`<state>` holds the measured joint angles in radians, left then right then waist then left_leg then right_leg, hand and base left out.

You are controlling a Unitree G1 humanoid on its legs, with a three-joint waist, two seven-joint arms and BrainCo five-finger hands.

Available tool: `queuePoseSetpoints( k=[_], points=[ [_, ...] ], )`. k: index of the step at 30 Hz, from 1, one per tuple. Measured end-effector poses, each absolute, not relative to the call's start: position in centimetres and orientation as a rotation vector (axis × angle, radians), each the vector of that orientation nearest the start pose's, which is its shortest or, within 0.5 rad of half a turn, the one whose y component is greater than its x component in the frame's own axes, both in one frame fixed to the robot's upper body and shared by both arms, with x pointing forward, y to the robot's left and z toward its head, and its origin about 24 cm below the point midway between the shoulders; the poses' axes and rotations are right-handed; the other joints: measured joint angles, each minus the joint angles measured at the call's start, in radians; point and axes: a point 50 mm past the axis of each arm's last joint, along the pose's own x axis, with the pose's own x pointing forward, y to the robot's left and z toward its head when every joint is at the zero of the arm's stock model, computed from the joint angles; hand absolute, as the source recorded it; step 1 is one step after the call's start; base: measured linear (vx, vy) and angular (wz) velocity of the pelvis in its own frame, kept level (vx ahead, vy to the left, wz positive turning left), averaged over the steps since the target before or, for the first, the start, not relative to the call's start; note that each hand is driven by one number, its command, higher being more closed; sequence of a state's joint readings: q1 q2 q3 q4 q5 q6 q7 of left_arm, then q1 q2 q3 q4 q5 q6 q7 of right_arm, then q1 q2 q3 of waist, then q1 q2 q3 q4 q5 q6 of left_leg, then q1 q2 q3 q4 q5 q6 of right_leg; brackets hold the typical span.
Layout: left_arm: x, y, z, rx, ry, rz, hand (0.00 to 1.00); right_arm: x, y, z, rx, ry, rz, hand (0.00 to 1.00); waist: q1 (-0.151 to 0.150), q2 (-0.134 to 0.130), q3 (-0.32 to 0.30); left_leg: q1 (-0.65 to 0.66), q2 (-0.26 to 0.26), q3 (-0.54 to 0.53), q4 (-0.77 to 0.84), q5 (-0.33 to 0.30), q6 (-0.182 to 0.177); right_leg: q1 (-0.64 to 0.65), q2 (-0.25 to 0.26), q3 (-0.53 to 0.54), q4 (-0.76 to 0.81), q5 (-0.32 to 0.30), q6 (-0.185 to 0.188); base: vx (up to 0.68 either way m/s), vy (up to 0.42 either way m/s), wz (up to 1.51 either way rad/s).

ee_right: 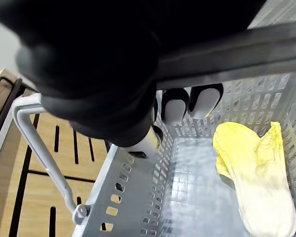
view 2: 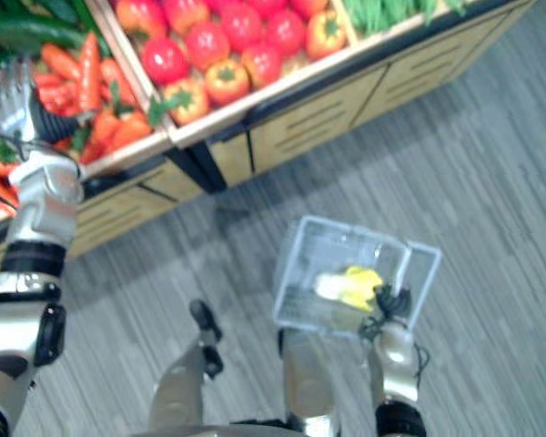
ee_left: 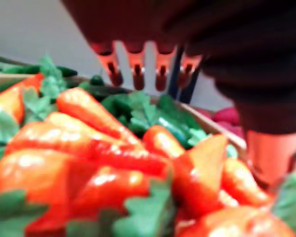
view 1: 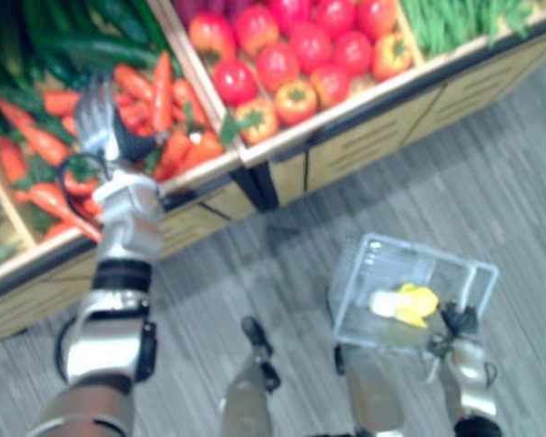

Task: Pick vegetable in the basket

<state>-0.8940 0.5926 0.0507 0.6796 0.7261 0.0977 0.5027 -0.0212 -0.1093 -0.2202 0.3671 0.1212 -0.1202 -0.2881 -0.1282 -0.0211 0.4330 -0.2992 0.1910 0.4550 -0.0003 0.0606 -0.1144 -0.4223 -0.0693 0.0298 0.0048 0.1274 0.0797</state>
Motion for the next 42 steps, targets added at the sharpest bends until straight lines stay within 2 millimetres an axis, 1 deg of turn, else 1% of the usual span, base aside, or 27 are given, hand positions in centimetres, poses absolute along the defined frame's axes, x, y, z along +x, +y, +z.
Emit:
queuePoseSetpoints(
  k=[3,4,7,8,11,12,13,14,15,17,18,20,22,23,25,27,29,31,33,34,36,39,40,41,42],
  points=[
    [37.0,27.7,25.6,1.129,-0.422,0.815,0.0,23.6,-23.9,-0.7,0.013,0.147,-0.547,1.0,0.016,-0.001,0.007,-0.05,-0.001,0.002,-0.008,0.013,0.001,-0.049,-0.002,-0.003,-0.002,0.008,0.0,-0.02,-0.008,0.06],
    [37.2,27.1,26.4,1.131,-0.448,0.808,0.0,23.7,-23.7,-0.2,0.021,0.121,-0.556,1.0,0.026,-0.005,0.016,-0.06,0.0,0.005,-0.011,0.016,-0.001,-0.061,-0.002,-0.005,0.0,0.008,0.0,-0.01,0.0,0.05],
    [37.2,26.3,28.5,1.109,-0.516,0.825,0.0,24.0,-23.6,1.1,0.03,0.057,-0.561,1.0,0.035,-0.005,0.017,-0.093,0.007,0.033,-0.009,0.021,0.001,-0.093,-0.004,-0.017,0.009,0.008,0.0,-0.01,-0.003,0.08],
    [37.1,26.0,29.5,1.097,-0.541,0.837,1.0,24.0,-23.6,1.8,0.032,0.024,-0.572,1.0,0.039,-0.006,0.017,-0.11,0.009,0.041,-0.005,0.021,0.002,-0.111,-0.005,-0.023,0.017,0.008,0.0,-0.01,-0.002,0.07],
    [36.9,25.5,31.3,1.078,-0.596,0.842,1.0,24.0,-24.1,3.3,0.042,-0.049,-0.601,1.0,0.052,-0.008,0.018,-0.143,0.026,0.095,0.01,0.022,0.004,-0.148,-0.008,-0.027,0.03,0.008,0.0,0.0,-0.011,0.07],
    [36.7,25.7,31.7,1.085,-0.604,0.842,1.0,24.1,-24.1,3.9,0.049,-0.077,-0.602,1.0,0.049,-0.008,0.018,-0.154,0.041,0.127,0.022,0.025,0.007,-0.156,-0.008,-0.03,0.032,0.008,0.0,0.01,-0.018,0.05],
    [36.7,25.7,31.9,1.087,-0.608,0.84,1.0,24.1,-24.1,4.1,0.051,-0.086,-0.602,1.0,0.049,-0.009,0.019,-0.158,0.043,0.135,0.025,0.025,0.008,-0.159,-0.007,-0.03,0.032,0.008,0.0,0.01,-0.03,0.05],
    [36.5,26.0,32.6,1.095,-0.612,0.84,1.0,24.1,-24.2,4.8,0.055,-0.117,-0.604,1.0,0.049,-0.01,0.02,-0.171,0.046,0.14,0.031,0.025,0.008,-0.172,-0.006,-0.03,0.035,0.012,0.006,0.0,-0.024,-0.07],
    [36.3,26.7,32.7,1.108,-0.599,0.854,1.0,24.1,-24.2,5.6,0.057,-0.151,-0.604,1.0,0.049,-0.01,0.02,-0.182,0.05,0.145,0.031,0.025,0.008,-0.188,-0.002,-0.029,0.034,0.021,0.018,0.0,-0.03,-0.1],
    [35.9,27.3,33.1,1.1,-0.611,0.879,1.0,23.9,-24.7,6.5,0.06,-0.195,-0.623,1.0,0.052,-0.011,0.02,-0.189,0.058,0.166,0.031,0.026,0.009,-0.202,0.003,-0.026,0.031,0.031,0.014,0.02,-0.035,-0.17],
    [35.8,27.7,33.2,1.103,-0.606,0.886,1.0,23.8,-24.9,6.8,0.06,-0.211,-0.631,1.0,0.048,-0.011,0.02,-0.188,0.065,0.169,0.034,0.026,0.009,-0.201,0.008,-0.026,0.03,0.036,0.021,0.02,-0.041,-0.17],
    [35.8,27.8,33.3,1.11,-0.595,0.875,1.0,23.5,-25.0,7.2,0.06,-0.23,-0.635,1.0,0.048,-0.011,0.02,-0.18,0.08,0.177,0.038,0.026,0.009,-0.197,0.021,-0.029,0.029,0.05,0.031,0.04,-0.065,-0.15],
    [36.0,27.5,32.8,1.12,-0.576,0.843,1.0,23.3,-25.0,7.2,0.058,-0.234,-0.636,1.0,0.044,-0.011,0.021,-0.156,0.087,0.188,0.043,0.025,0.008,-0.165,0.024,-0.052,0.022,0.052,0.031,0.05,-0.065,-0.04],
    [36.3,27.1,32.3,1.152,-0.562,0.803,1.0,23.0,-25.0,6.8,0.055,-0.219,-0.635,1.0,0.041,-0.011,0.021,-0.127,0.097,0.192,0.052,0.019,0.004,-0.13,0.029,-0.064,0.021,0.052,0.031,0.06,-0.055,0.05],
    [36.1,26.6,32.2,1.164,-0.587,0.789,1.0,22.6,-25.0,6.3,0.05,-0.197,-0.635,1.0,0.04,-0.01,0.02,-0.092,0.107,0.195,0.061,0.009,0.005,-0.088,0.033,-0.09,0.019,0.052,0.031,0.07,-0.045,0.07],
    [35.5,25.9,33.1,1.188,-0.65,0.802,1.0,21.7,-25.3,5.5,0.059,-0.164,-0.641,1.0,0.045,-0.006,0.019,-0.044,0.115,0.198,0.076,-0.001,0.007,-0.026,0.034,-0.12,0.018,0.051,0.03,0.07,-0.013,0.13],
    [35.3,25.8,33.4,1.194,-0.67,0.808,1.0,21.4,-25.3,5.1,0.064,-0.15,-0.639,1.0,0.05,-0.003,0.016,-0.02,0.114,0.198,0.078,-0.006,0.006,-0.003,0.031,-0.14,0.019,0.048,0.026,0.04,0.01,0.09],
    [35.2,26.4,32.9,1.216,-0.643,0.813,1.0,21.3,-25.1,4.9,0.082,-0.141,-0.635,1.0,0.054,-0.005,0.01,0.007,0.108,0.206,0.076,-0.01,0.01,0.027,0.025,-0.14,0.019,0.03,0.0,0.02,0.016,0.09],
    [35.1,27.0,32.4,1.234,-0.62,0.818,1.0,21.4,-24.9,4.8,0.088,-0.14,-0.621,1.0,0.057,-0.004,0.008,0.021,0.103,0.21,0.076,-0.009,0.01,0.039,0.021,-0.142,0.018,0.019,-0.016,0.0,0.001,0.02],
    [35.1,27.2,32.4,1.237,-0.606,0.827,1.0,21.5,-24.8,4.7,0.09,-0.134,-0.617,1.0,0.06,-0.004,0.008,0.039,0.099,0.213,0.075,-0.008,0.009,0.058,0.019,-0.143,0.011,0.016,-0.021,0.02,-0.019,-0.07],
    [35.0,27.5,32.4,1.244,-0.601,0.84,1.0,21.4,-24.8,4.0,0.092,-0.104,-0.617,1.0,0.054,-0.002,0.007,0.081,0.097,0.211,0.068,-0.005,0.006,0.098,0.02,-0.147,0.007,0.012,-0.025,0.01,-0.006,-0.01],
    [34.3,28.2,32.9,1.302,-0.627,0.903,1.0,20.9,-24.9,1.6,0.087,-0.002,-0.621,1.0,0.034,0.003,-0.048,0.105,0.071,0.188,0.032,0.006,0.01,0.119,0.01,-0.163,0.006,-0.015,-0.034,0.01,0.013,0.14],
    [33.8,28.3,32.9,1.311,-0.641,0.923,1.0,20.8,-24.9,0.4,0.088,0.053,-0.623,1.0,0.022,0.012,-0.062,0.121,0.057,0.174,0.012,0.018,0.011,0.144,0.007,-0.175,-0.006,-0.015,-0.034,0.01,0.02,0.22],
    [33.6,28.1,32.8,1.315,-0.658,0.923,1.0,20.6,-24.9,-0.1,0.088,0.076,-0.624,1.0,0.021,0.015,-0.064,0.132,0.053,0.164,0.004,0.021,0.01,0.155,0.007,-0.181,-0.01,-0.015,-0.034,0.01,0.026,0.28],
    [32.9,27.2,31.9,1.349,-0.713,0.906,1.0,20.2,-24.8,-1.4,0.089,0.135,-0.623,1.0,0.021,0.019,-0.085,0.15,0.045,0.155,-0.015,0.028,0.01,0.18,0.006,-0.188,-0.024,-0.015,-0.033,0.01,0.015,0.19]
  ],
)
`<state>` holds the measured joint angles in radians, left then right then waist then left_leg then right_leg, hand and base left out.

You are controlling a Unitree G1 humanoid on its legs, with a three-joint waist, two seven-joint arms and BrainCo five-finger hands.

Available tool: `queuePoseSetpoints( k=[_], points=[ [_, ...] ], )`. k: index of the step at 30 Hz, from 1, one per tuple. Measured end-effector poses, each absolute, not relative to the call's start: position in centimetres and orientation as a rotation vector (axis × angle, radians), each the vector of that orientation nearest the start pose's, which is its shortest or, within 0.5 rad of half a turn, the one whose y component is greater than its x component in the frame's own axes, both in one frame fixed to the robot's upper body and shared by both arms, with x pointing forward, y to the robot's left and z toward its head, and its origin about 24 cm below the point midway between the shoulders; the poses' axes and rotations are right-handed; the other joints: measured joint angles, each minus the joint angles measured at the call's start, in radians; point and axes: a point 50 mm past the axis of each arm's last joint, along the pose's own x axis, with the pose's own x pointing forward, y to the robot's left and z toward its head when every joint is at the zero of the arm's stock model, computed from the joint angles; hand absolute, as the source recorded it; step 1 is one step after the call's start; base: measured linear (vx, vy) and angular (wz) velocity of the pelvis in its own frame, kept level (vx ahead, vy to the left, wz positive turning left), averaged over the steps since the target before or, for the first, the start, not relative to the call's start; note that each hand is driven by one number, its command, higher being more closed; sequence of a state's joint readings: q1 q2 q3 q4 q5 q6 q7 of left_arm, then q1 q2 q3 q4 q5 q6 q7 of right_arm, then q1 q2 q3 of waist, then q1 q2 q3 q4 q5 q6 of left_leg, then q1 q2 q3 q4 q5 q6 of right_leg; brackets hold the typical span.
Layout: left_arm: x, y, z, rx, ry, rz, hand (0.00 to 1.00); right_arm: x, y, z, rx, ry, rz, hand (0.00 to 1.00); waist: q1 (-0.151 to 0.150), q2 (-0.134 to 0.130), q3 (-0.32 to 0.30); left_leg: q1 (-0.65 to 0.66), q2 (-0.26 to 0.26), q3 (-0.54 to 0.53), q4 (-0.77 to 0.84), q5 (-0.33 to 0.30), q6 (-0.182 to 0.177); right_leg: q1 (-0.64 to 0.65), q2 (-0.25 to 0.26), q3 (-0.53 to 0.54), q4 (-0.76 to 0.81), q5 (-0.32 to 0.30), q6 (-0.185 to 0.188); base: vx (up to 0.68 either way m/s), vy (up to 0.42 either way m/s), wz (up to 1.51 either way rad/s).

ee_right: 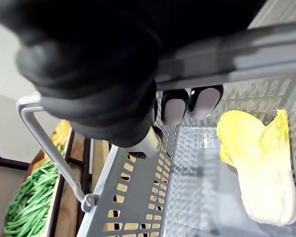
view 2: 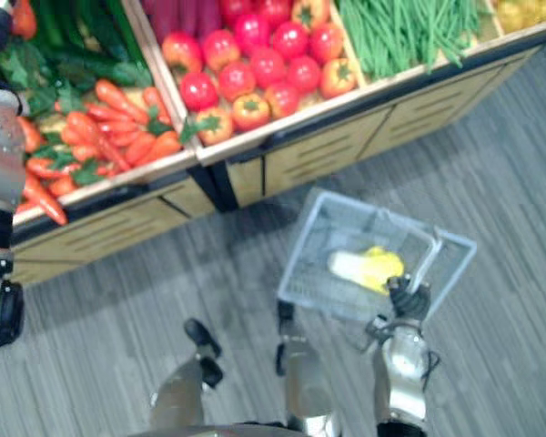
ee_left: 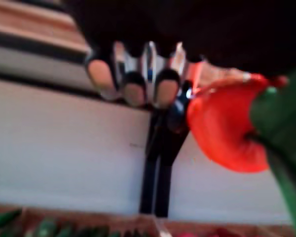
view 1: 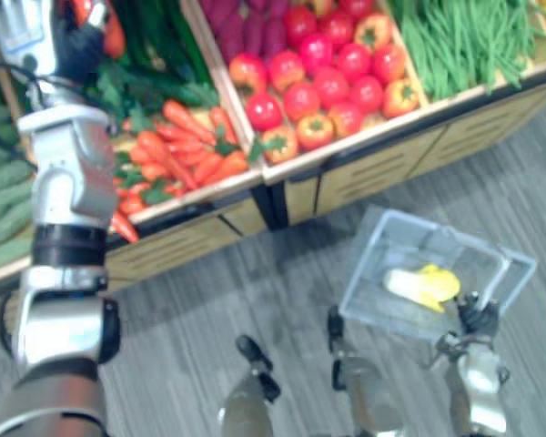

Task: Pick vegetable in the basket

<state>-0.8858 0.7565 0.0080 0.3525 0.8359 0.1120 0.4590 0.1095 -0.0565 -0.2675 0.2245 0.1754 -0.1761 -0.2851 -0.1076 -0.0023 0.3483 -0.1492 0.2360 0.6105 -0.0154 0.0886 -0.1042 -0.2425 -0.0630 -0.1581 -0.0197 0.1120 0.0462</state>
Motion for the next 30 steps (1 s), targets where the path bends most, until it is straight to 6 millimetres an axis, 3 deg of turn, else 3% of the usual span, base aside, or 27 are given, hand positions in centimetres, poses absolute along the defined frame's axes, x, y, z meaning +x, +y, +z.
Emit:
queuePoseSetpoints(
  k=[2,4,5,6,7,9,10,11,12,15,16,17,18,19,20,21,22,23,24,25,27,28,30],
  points=[
    [32.3,26.1,30.1,1.363,-0.749,0.858,1.0,19.6,-24.7,-2.6,0.09,0.198,-0.621,1.0,0.0,0.004,-0.033,0.011,-0.006,-0.013,-0.011,0.003,0.0,0.02,-0.001,-0.003,-0.014,0.0,0.0,0.03,0.022,0.17],
    [31.7,25.0,26.8,1.348,-0.75,0.767,1.0,18.8,-24.3,-3.9,0.099,0.267,-0.624,1.0,0.003,0.005,-0.069,0.041,-0.012,-0.015,-0.025,0.004,0.0,0.045,-0.001,0.001,-0.019,-0.003,0.003,0.05,0.021,0.04],
    [30.9,24.4,24.0,1.317,-0.721,0.71,1.0,18.5,-23.9,-4.3,0.102,0.293,-0.616,1.0,0.005,0.001,-0.091,0.061,-0.018,-0.026,-0.022,-0.003,-0.007,0.061,0.002,0.015,-0.019,-0.005,0.007,0.06,0.012,-0.32],
    [29.8,23.9,20.9,1.274,-0.673,0.647,1.0,18.6,-23.4,-4.6,0.1,0.308,-0.592,1.0,0.015,-0.008,-0.108,0.08,-0.019,-0.078,0.013,-0.033,-0.017,0.074,0.002,0.056,-0.016,-0.007,0.009,0.07,0.006,-0.56],
    [29.3,23.6,19.3,1.251,-0.648,0.611,1.0,18.9,-23.1,-4.6,0.1,0.308,-0.577,1.0,0.026,-0.011,-0.113,0.081,-0.012,-0.124,0.058,-0.066,-0.021,0.076,0.005,0.082,-0.011,-0.007,0.009,0.05,-0.015,-1.1],
    [26.9,21.8,13.3,1.14,-0.509,0.483,1.0,20.9,-21.7,-3.9,0.079,0.28,-0.483,1.0,0.049,0.004,-0.123,0.048,-0.007,-0.421,0.294,-0.263,-0.023,0.084,0.032,0.207,0.013,-0.013,0.025,-0.03,0.022,-1.65],
    [26.4,21.0,11.9,1.103,-0.476,0.445,1.0,21.2,-21.5,-3.7,0.065,0.272,-0.461,1.0,0.057,0.016,-0.131,0.053,-0.017,-0.494,0.324,-0.307,-0.041,0.081,0.046,0.246,0.017,-0.013,0.027,-0.15,0.159,-1.89],
    [25.5,18.8,9.6,1.003,-0.42,0.35,1.0,21.8,-21.2,-3.3,0.047,0.253,-0.421,1.0,0.06,0.04,-0.15,0.064,-0.029,-0.593,0.336,-0.378,-0.061,0.071,0.07,0.302,0.023,-0.006,0.038,-0.21,0.28,-1.48],
    [25.0,16.3,7.9,0.93,-0.392,0.239,1.0,21.9,-21.0,-3.1,0.035,0.246,-0.405,1.0,0.05,0.036,-0.161,0.069,-0.053,-0.584,0.342,-0.409,-0.052,0.066,0.059,0.334,0.012,0.001,0.047,-0.2,0.279,-1.13],
    [23.9,10.5,6.0,0.799,-0.412,-0.016,1.0,22.0,-20.6,-2.4,0.034,0.211,-0.396,1.0,0.03,0.0,-0.175,0.085,-0.119,-0.488,0.315,-0.383,-0.005,0.016,-0.011,0.366,0.011,0.003,0.05,-0.1,0.195,-0.75],
    [23.8,9.7,5.7,0.785,-0.41,-0.057,1.0,22.1,-20.5,-2.1,0.031,0.2,-0.392,1.0,0.029,0.0,-0.176,0.084,-0.127,-0.467,0.32,-0.379,0.001,0.005,-0.025,0.348,0.015,-0.008,0.034,-0.06,0.182,-0.8],
    [23.8,8.5,5.1,0.755,-0.39,-0.119,1.0,22.2,-20.4,-1.9,0.024,0.194,-0.389,1.0,0.028,0.007,-0.175,0.083,-0.132,-0.433,0.322,-0.376,0.006,-0.018,-0.045,0.28,0.034,-0.044,-0.021,-0.05,0.162,-0.8],
    [23.7,7.4,4.2,0.737,-0.354,-0.188,1.0,22.3,-19.9,-1.8,0.024,0.2,-0.377,1.0,0.029,0.019,-0.175,0.088,-0.128,-0.387,0.314,-0.354,0.041,-0.052,-0.074,0.141,0.078,-0.129,-0.15,-0.04,0.148,-0.95],
    [23.6,6.7,3.6,0.712,-0.326,-0.229,1.0,22.5,-18.9,-1.7,0.035,0.202,-0.351,1.0,0.031,0.019,-0.175,0.104,-0.113,-0.347,0.293,-0.348,0.049,-0.083,-0.106,0.028,0.143,-0.148,-0.183,-0.01,0.107,-1.21],
    [23.3,6.6,2.9,0.724,-0.299,-0.268,1.0,22.6,-17.3,-1.7,0.054,0.205,-0.31,1.0,0.031,-0.016,-0.174,0.141,-0.141,-0.3,0.292,-0.356,0.04,-0.101,-0.155,-0.118,0.249,-0.092,-0.246,0.02,0.063,-1.11],
    [23.2,6.8,2.7,0.738,-0.296,-0.282,1.0,22.5,-16.2,-1.7,0.066,0.208,-0.276,1.0,0.033,-0.048,-0.174,0.15,-0.158,-0.284,0.307,-0.362,0.046,-0.09,-0.166,-0.134,0.24,0.011,-0.307,-0.07,0.022,-1.79],
    [23.3,6.6,2.4,0.739,-0.283,-0.304,1.0,23.2,-14.0,-1.2,0.061,0.194,-0.177,1.0,0.059,-0.031,-0.179,0.158,-0.126,-0.275,0.285,-0.363,0.086,-0.087,-0.109,-0.123,0.148,0.189,-0.217,-0.14,0.008,-1.7],
    [23.4,6.4,2.3,0.732,-0.277,-0.314,1.0,23.3,-13.5,-0.8,0.065,0.178,-0.161,1.0,0.067,-0.011,-0.181,0.176,-0.104,-0.232,0.254,-0.373,0.066,-0.093,-0.095,-0.157,0.179,0.161,-0.229,-0.18,-0.023,-1.98],
    [23.6,5.9,2.3,0.711,-0.275,-0.334,1.0,23.6,-12.7,-0.4,0.073,0.161,-0.139,1.0,0.074,-0.023,-0.189,0.194,-0.109,-0.164,0.221,-0.354,0.053,-0.121,-0.146,-0.26,0.396,-0.056,-0.179,-0.07,-0.043,-1.39],
    [23.3,5.4,2.1,0.696,-0.271,-0.357,1.0,23.9,-11.9,0.0,0.071,0.146,-0.102,1.0,0.079,-0.027,-0.192,0.207,-0.113,-0.114,0.211,-0.346,0.055,-0.093,-0.193,-0.332,0.496,-0.176,-0.126,-0.02,-0.038,-1.26],
    [23.0,5.1,1.6,0.691,-0.253,-0.376,1.0,24.3,-10.9,0.5,0.066,0.123,-0.051,1.0,0.087,-0.029,-0.2,0.207,-0.112,-0.043,0.221,-0.345,0.055,-0.063,-0.228,-0.384,0.501,-0.252,-0.099,-0.01,-0.054,-1.19],
    [23.0,5.2,0.9,0.701,-0.224,-0.381,1.0,24.6,-10.0,1.0,0.058,0.106,0.005,1.0,0.087,-0.028,-0.203,0.205,-0.106,0.012,0.228,-0.345,0.055,-0.072,-0.213,-0.396,0.463,-0.262,-0.087,-0.03,-0.086,-1.41],
    [23.2,5.1,0.2,0.683,-0.185,-0.368,1.0,24.3,-9.9,0.6,0.032,0.125,0.032,1.0,0.089,0.001,-0.22,0.207,-0.071,0.064,0.223,-0.324,0.037,-0.059,-0.11,-0.344,0.331,-0.189,-0.094,0.01,-0.108,-1.18]
  ],
)
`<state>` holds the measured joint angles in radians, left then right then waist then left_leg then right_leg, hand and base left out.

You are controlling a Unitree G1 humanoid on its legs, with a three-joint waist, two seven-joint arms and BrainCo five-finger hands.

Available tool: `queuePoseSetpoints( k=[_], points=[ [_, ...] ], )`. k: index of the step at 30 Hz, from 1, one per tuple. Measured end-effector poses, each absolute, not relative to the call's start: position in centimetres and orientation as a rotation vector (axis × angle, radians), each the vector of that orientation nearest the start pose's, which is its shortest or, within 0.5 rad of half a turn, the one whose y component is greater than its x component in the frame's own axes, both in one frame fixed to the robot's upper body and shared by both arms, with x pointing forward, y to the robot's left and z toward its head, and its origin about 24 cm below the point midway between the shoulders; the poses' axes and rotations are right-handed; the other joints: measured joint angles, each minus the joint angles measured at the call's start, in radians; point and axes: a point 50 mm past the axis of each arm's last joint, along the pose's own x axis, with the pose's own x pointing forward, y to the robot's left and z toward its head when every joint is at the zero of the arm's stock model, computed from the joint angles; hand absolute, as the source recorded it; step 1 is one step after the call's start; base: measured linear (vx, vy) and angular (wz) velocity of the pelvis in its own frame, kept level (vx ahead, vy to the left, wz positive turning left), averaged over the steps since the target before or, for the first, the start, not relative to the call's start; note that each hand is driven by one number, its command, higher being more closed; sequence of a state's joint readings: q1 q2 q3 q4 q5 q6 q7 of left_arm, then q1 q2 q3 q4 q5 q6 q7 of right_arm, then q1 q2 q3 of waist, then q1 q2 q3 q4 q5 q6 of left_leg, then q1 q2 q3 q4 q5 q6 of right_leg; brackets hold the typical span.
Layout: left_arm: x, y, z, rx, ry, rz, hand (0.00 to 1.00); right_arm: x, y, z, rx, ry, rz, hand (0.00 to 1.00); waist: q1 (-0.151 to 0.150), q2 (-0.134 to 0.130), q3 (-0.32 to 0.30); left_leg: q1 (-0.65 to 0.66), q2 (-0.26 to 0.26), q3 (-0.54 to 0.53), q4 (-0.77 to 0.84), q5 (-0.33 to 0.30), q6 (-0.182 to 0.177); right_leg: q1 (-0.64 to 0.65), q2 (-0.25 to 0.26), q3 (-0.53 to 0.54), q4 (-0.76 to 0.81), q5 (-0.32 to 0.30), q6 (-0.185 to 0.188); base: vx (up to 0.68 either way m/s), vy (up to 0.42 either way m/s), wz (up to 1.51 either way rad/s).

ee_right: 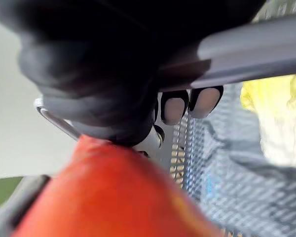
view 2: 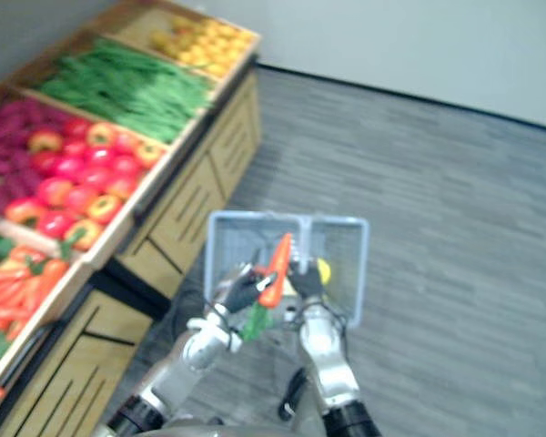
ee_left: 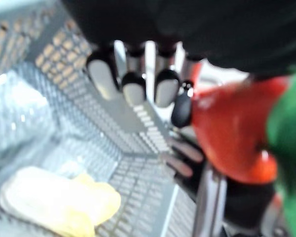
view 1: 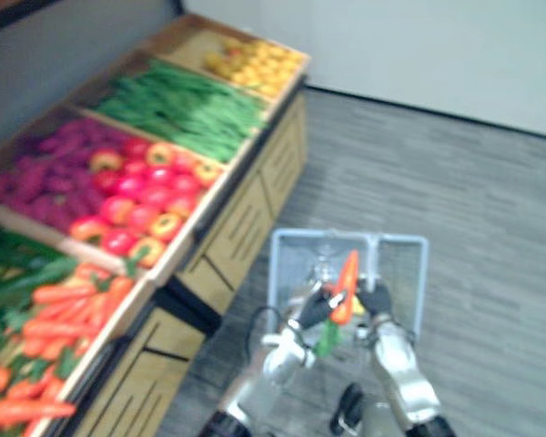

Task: Pick vegetable in the basket

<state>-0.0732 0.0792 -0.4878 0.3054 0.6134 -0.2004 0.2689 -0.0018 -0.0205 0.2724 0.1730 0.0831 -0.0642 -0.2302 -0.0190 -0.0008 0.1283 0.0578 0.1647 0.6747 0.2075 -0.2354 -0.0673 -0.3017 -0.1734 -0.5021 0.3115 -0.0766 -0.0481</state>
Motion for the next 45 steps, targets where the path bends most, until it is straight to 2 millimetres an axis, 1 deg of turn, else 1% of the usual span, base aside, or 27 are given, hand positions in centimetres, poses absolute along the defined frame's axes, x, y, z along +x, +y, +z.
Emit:
queuePoseSetpoints(
  k=[1,2,4,5,6,7,8,9,11,12,14,16,18,21,26,29,32,34,36,37,38,39,40,41,42,44,45],
  points=[
    [23.4,5.3,0.0,0.687,-0.172,-0.358,1.0,24.2,-9.8,0.5,0.024,0.129,0.054,1.0,0.005,0.001,-0.002,0.013,0.01,0.033,0.0,0.022,-0.006,0.031,0.053,0.031,-0.09,0.052,-0.013,0.06,-0.147,-1.3],
    [23.6,5.8,-0.5,0.695,-0.147,-0.327,1.0,24.0,-9.5,0.4,0.02,0.135,0.083,1.0,0.008,-0.009,-0.007,0.034,0.026,0.068,0.005,0.05,-0.006,0.068,0.101,0.08,-0.194,0.109,-0.023,0.06,-0.172,-1.56],
    [23.9,6.5,-1.1,0.713,-0.113,-0.296,1.0,23.7,-9.3,0.1,0.013,0.147,0.13,1.0,-0.001,-0.016,-0.013,0.045,0.036,0.079,0.053,0.058,-0.011,0.102,0.144,0.158,-0.27,0.145,-0.026,0.04,-0.08,-1.28],
    [24.0,6.8,-1.6,0.728,-0.085,-0.285,1.0,23.5,-9.1,0.1,0.008,0.15,0.166,1.0,-0.001,-0.02,-0.013,0.031,0.045,0.019,0.107,0.028,-0.008,0.117,0.164,0.204,-0.303,0.151,-0.018,0.03,-0.002,-1.21],
    [24.0,6.9,-2.2,0.749,-0.058,-0.289,1.0,23.4,-8.5,0.4,0.034,0.143,0.203,1.0,0.002,-0.02,-0.013,0.009,0.038,-0.084,0.143,-0.004,-0.011,0.122,0.185,0.239,-0.321,0.161,-0.005,0.02,0.02,-1.19],
    [24.0,7.0,-2.5,0.761,-0.04,-0.288,1.0,23.3,-8.1,0.6,0.042,0.138,0.222,1.0,-0.002,-0.019,-0.013,-0.003,0.036,-0.131,0.146,-0.017,-0.015,0.126,0.195,0.249,-0.329,0.163,-0.002,0.01,0.034,-1.0],
    [24.0,7.2,-3.1,0.801,-0.017,-0.288,0.0,23.0,-7.5,0.9,0.075,0.132,0.264,1.0,-0.007,-0.02,-0.013,-0.007,0.035,-0.194,0.132,-0.024,-0.016,0.136,0.213,0.268,-0.337,0.173,-0.006,0.01,0.07,-0.71],
    [23.9,7.0,-3.5,0.82,0.002,-0.302,0.0,22.8,-7.1,1.3,0.101,0.121,0.284,1.0,-0.008,-0.02,-0.013,-0.001,0.036,-0.197,0.079,-0.021,-0.018,0.148,0.229,0.283,-0.347,0.183,-0.014,0.0,0.079,-0.59],
    [24.1,6.7,-3.9,0.849,0.017,-0.317,0.0,22.4,-7.6,1.8,0.137,0.103,0.271,1.0,-0.011,-0.022,-0.015,0.024,0.022,-0.192,0.007,-0.021,-0.02,0.15,0.234,0.289,-0.354,0.19,-0.006,0.0,0.147,-0.13],
    [24.3,6.5,-3.9,0.87,0.014,-0.323,0.0,22.0,-8.0,2.1,0.168,0.093,0.267,1.0,-0.015,-0.03,-0.017,0.035,0.006,-0.193,-0.038,-0.017,-0.029,0.15,0.229,0.288,-0.376,0.212,-0.01,-0.01,0.188,0.08],
    [24.6,6.6,-4.2,0.892,0.036,-0.319,0.0,21.5,-8.2,2.3,0.199,0.086,0.259,1.0,-0.014,-0.04,-0.021,0.033,-0.013,-0.193,-0.053,-0.008,-0.03,0.158,0.215,0.292,-0.42,0.253,-0.012,-0.03,0.212,0.02],
    [24.7,6.8,-4.5,0.931,0.051,-0.321,0.0,21.1,-8.9,1.9,0.208,0.098,0.228,1.0,-0.022,-0.039,-0.022,0.041,-0.027,-0.198,-0.06,-0.006,-0.026,0.17,0.201,0.291,-0.42,0.26,-0.007,-0.04,0.247,0.05],
    [25.2,7.6,-4.4,0.938,0.072,-0.278,0.0,20.3,-10.4,0.9,0.21,0.134,0.174,1.0,-0.032,-0.039,-0.022,0.055,-0.043,-0.205,-0.065,-0.005,-0.023,0.185,0.185,0.291,-0.422,0.273,0.001,-0.05,0.254,0.09],
    [25.7,8.6,-4.3,0.94,0.094,-0.234,0.0,19.8,-12.4,0.0,0.196,0.167,0.088,1.0,-0.033,-0.039,-0.021,0.051,-0.058,-0.207,-0.066,-0.01,-0.01,0.184,0.167,0.291,-0.427,0.278,0.013,-0.08,0.224,0.06],
    [25.6,8.2,-3.0,0.896,0.042,-0.222,0.0,18.8,-13.6,-3.9,0.226,0.328,-0.063,1.0,-0.038,-0.036,-0.019,0.049,-0.071,-0.213,-0.067,-0.013,-0.007,0.185,0.15,0.281,-0.427,0.275,0.017,-0.04,0.151,0.06],
    [25.0,7.5,-1.4,0.82,-0.042,-0.224,0.0,19.1,-13.9,-5.4,0.22,0.388,-0.127,1.0,-0.056,-0.016,-0.011,0.039,-0.066,-0.238,-0.065,-0.014,-0.008,0.186,0.151,0.259,-0.426,0.264,0.022,0.02,0.073,0.21],
    [24.6,7.2,-0.5,0.74,-0.082,-0.233,0.0,20.5,-14.2,-6.3,0.159,0.419,-0.132,1.0,-0.06,0.012,-0.008,0.033,-0.061,-0.274,-0.066,-0.014,-0.008,0.193,0.154,0.231,-0.426,0.252,0.025,0.05,0.078,0.25],
    [24.0,7.1,-0.1,0.628,-0.086,-0.239,0.0,21.5,-14.3,-6.8,0.148,0.443,-0.134,1.0,-0.058,0.026,-0.003,0.038,-0.056,-0.286,-0.067,-0.014,-0.008,0.205,0.157,0.218,-0.421,0.245,0.034,0.07,0.089,0.27],
    [23.2,7.3,0.8,0.42,-0.095,-0.247,0.0,22.1,-14.9,-8.0,0.147,0.511,-0.173,1.0,-0.046,0.054,-0.003,0.055,-0.055,-0.308,-0.079,-0.013,-0.007,0.226,0.16,0.208,-0.421,0.242,0.039,0.07,0.107,0.24],
    [23.1,8.1,1.4,0.372,-0.106,-0.21,0.0,21.9,-15.6,-8.5,0.154,0.543,-0.224,1.0,-0.034,0.064,-0.004,0.063,-0.055,-0.308,-0.085,-0.013,-0.007,0.232,0.161,0.208,-0.421,0.241,0.041,0.07,0.127,0.14],
    [23.5,11.2,2.5,0.218,-0.114,-0.074,0.0,20.8,-18.2,-9.9,0.188,0.621,-0.399,1.0,-0.018,0.081,-0.008,0.071,-0.056,-0.313,-0.094,-0.013,-0.007,0.241,0.161,0.204,-0.421,0.238,0.045,0.06,0.121,0.15],
    [24.2,15.5,3.7,0.11,-0.136,0.071,0.0,19.0,-20.9,-10.9,0.202,0.684,-0.557,1.0,-0.007,0.087,-0.011,0.07,-0.058,-0.323,-0.103,-0.013,-0.007,0.241,0.16,0.194,-0.421,0.237,0.045,0.07,0.122,0.18],
    [24.4,17.9,4.2,0.046,-0.151,0.138,0.0,18.6,-21.9,-11.1,0.194,0.7,-0.587,1.0,-0.005,0.091,-0.013,0.068,-0.059,-0.326,-0.104,-0.013,-0.007,0.241,0.156,0.19,-0.421,0.237,0.044,0.05,0.122,0.23],
    [24.5,21.6,5.0,-0.044,-0.172,0.24,0.0,18.0,-23.6,-11.2,0.2,0.718,-0.655,1.0,-0.006,0.09,-0.012,0.069,-0.059,-0.333,-0.106,-0.011,-0.004,0.244,0.153,0.18,-0.421,0.238,0.044,0.06,0.135,0.26],
    [24.2,23.9,5.4,-0.118,-0.189,0.286,0.0,16.5,-25.1,-11.8,0.24,0.756,-0.766,1.0,-0.006,0.091,-0.013,0.078,-0.06,-0.343,-0.109,-0.01,-0.003,0.256,0.15,0.177,-0.422,0.238,0.043,0.06,0.144,0.31],
    [24.0,25.1,5.2,-0.232,-0.19,0.289,0.0,14.4,-27.4,-12.1,0.22,0.796,-0.857,1.0,-0.005,0.09,-0.013,0.093,-0.066,-0.359,-0.12,-0.009,-0.001,0.273,0.142,0.173,-0.427,0.238,0.043,0.06,0.165,0.27],
    [24.0,25.1,4.6,-0.331,-0.171,0.262,0.0,13.5,-28.6,-12.0,0.185,0.809,-0.877,1.0,-0.006,0.087,-0.014,0.094,-0.073,-0.359,-0.123,-0.009,-0.001,0.273,0.134,0.171,-0.427,0.238,0.043,0.04,0.165,0.14]
  ],
)
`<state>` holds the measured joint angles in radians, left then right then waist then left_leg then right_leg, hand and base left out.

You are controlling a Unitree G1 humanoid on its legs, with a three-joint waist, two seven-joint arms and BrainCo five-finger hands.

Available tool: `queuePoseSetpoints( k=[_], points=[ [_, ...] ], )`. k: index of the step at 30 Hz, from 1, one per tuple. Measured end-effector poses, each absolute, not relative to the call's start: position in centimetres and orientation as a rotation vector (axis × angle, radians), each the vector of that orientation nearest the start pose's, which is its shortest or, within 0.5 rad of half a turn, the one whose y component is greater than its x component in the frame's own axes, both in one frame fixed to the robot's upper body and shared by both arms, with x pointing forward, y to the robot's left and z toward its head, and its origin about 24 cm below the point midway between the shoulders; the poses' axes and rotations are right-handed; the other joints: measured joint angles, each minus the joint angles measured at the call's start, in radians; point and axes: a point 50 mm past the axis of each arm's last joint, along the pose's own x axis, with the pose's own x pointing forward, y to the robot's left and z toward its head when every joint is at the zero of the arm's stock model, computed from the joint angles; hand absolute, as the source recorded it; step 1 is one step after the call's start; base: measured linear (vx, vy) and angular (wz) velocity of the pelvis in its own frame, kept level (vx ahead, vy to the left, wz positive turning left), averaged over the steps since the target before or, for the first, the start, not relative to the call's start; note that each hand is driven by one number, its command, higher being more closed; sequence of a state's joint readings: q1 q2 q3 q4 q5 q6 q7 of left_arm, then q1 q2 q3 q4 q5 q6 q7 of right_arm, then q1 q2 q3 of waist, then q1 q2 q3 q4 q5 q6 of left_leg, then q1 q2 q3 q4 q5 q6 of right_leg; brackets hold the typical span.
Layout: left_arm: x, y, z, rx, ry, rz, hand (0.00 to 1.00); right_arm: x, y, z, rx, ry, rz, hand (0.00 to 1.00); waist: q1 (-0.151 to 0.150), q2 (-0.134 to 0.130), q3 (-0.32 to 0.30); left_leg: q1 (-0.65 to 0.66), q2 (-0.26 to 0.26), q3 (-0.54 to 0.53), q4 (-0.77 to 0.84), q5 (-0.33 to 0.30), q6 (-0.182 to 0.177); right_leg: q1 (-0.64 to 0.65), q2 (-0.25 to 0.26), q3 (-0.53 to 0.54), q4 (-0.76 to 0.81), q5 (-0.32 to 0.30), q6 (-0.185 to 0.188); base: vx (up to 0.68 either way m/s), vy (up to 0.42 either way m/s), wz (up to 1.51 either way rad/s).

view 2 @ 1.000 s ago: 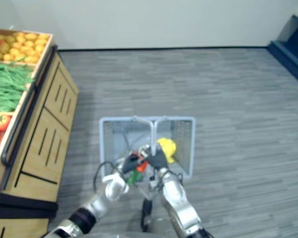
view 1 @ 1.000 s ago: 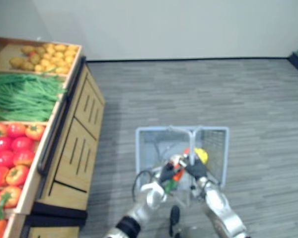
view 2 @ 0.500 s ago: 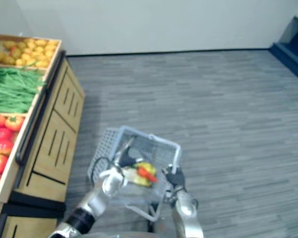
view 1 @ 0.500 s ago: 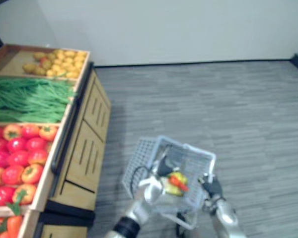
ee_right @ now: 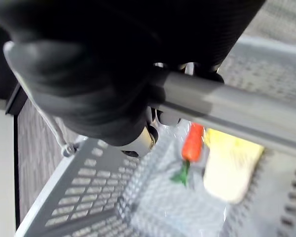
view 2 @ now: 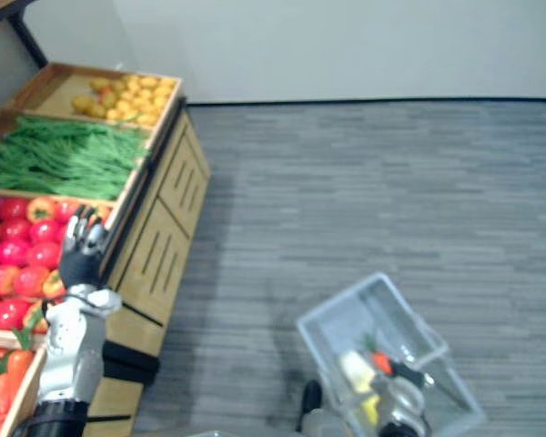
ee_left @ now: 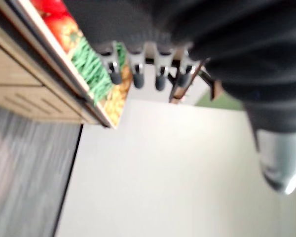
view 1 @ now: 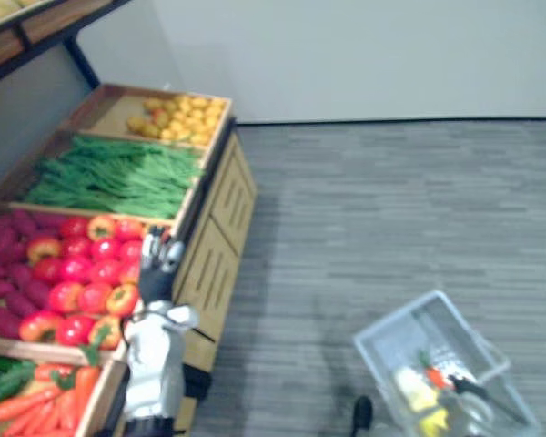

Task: Pick vegetable in the basket

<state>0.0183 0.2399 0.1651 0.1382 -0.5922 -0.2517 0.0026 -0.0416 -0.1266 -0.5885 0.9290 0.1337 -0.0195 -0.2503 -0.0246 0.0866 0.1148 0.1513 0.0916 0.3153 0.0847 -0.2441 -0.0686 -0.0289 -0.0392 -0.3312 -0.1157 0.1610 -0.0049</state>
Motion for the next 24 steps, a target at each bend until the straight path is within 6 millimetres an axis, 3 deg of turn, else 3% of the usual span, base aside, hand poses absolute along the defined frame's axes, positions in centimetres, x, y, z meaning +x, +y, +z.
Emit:
queuePoseSetpoints(
  k=[4,8,13,15,16,18,21,24],
  points=[
    [23.9,24.4,1.9,-0.452,-0.048,0.184,0.0,11.5,-30.7,-12.0,0.115,0.849,-0.9,1.0,-0.006,-0.026,-0.009,0.009,-0.013,0.002,-0.011,0.0,0.0,0.0,-0.011,-0.002,0.0,0.0,0.0,0.02,0.106,-0.03],
    [23.4,24.2,-0.8,-0.43,0.072,0.183,0.0,9.5,-29.8,-13.2,0.142,0.932,-0.905,1.0,-0.031,-0.041,-0.017,0.01,-0.013,0.003,-0.011,0.0,0.0,0.0,-0.013,-0.015,0.0,0.0,0.0,0.0,0.022,0.0],
    [21.3,24.2,-7.5,0.018,0.493,0.224,0.0,8.4,-29.6,-13.6,0.169,0.964,-0.931,1.0,-0.035,-0.035,-0.018,0.012,-0.015,0.005,-0.009,0.0,0.0,-0.001,-0.014,-0.016,-0.001,-0.006,0.009,-0.03,0.009,-0.02],
    [18.0,24.2,-11.3,0.174,0.746,0.244,0.0,8.9,-29.8,-13.4,0.159,0.951,-0.922,1.0,-0.049,-0.035,-0.018,0.015,-0.013,0.009,-0.004,0.0,0.0,0.0,-0.013,-0.01,-0.001,-0.007,0.01,-0.03,0.002,-0.04],
    [16.9,24.2,-12.1,0.197,0.811,0.255,0.0,9.1,-29.8,-13.4,0.158,0.945,-0.916,1.0,-0.052,-0.036,-0.018,0.017,-0.012,0.014,-0.003,0.0,-0.001,0.0,-0.011,-0.005,-0.001,-0.007,0.01,-0.04,0.001,-0.2],
    [12.8,24.2,-14.4,0.272,1.02,0.268,0.0,9.4,-29.7,-13.4,0.161,0.938,-0.897,1.0,-0.051,-0.037,-0.017,0.033,-0.007,0.044,-0.003,-0.001,-0.002,0.002,-0.002,0.018,-0.001,-0.013,0.011,-0.04,-0.009,-0.32],
    [8.6,24.7,-15.7,0.3,1.183,0.283,0.0,9.2,-29.6,-13.5,0.168,0.944,-0.9,1.0,-0.051,-0.037,-0.019,0.047,0.0,0.071,-0.002,-0.005,-0.009,0.003,0.01,0.042,-0.001,-0.023,0.008,-0.04,-0.015,-0.25],
    [6.5,25.2,-16.0,0.31,1.248,0.294,0.0,8.9,-29.4,-13.7,0.175,0.966,-0.9,1.0,-0.049,-0.037,-0.019,0.049,0.007,0.083,-0.002,-0.006,-0.01,0.0,0.018,0.051,-0.001,-0.025,0.005,-0.05,-0.01,-0.1]
  ],
)
